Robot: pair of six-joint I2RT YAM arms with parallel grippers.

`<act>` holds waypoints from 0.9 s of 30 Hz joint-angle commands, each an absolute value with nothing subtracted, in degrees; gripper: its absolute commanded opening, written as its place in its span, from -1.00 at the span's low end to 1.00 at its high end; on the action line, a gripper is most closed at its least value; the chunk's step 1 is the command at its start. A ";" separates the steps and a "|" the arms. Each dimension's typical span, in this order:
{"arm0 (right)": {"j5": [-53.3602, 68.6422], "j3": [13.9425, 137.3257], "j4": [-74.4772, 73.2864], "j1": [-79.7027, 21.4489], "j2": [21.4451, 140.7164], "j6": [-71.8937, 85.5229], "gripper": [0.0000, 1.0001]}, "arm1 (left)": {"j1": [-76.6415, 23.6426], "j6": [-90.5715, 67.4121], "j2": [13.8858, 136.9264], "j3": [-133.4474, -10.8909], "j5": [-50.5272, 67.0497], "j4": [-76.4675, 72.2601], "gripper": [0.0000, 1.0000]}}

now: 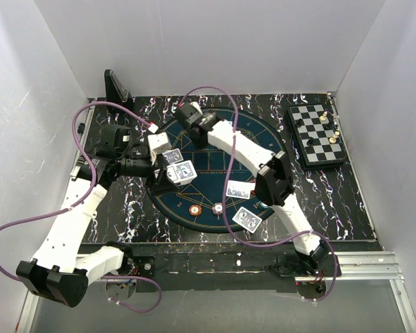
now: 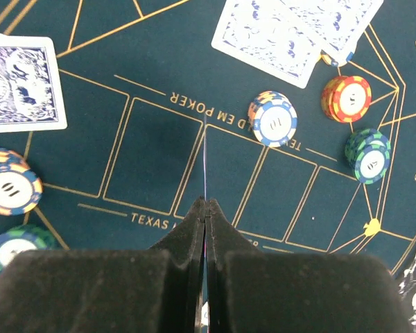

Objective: Distribute texas hold em gaming equipment

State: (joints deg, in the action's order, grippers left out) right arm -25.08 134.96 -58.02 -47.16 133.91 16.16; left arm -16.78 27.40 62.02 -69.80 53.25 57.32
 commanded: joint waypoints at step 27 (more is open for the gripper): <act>-32.09 126.31 -45.01 -60.73 143.18 12.21 -0.97 | -14.59 28.65 60.47 -73.39 57.13 60.29 -0.21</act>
State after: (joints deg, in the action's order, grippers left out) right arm -38.63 129.36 -46.24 -60.47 145.29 7.75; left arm -14.79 28.49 60.86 -70.98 55.77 62.02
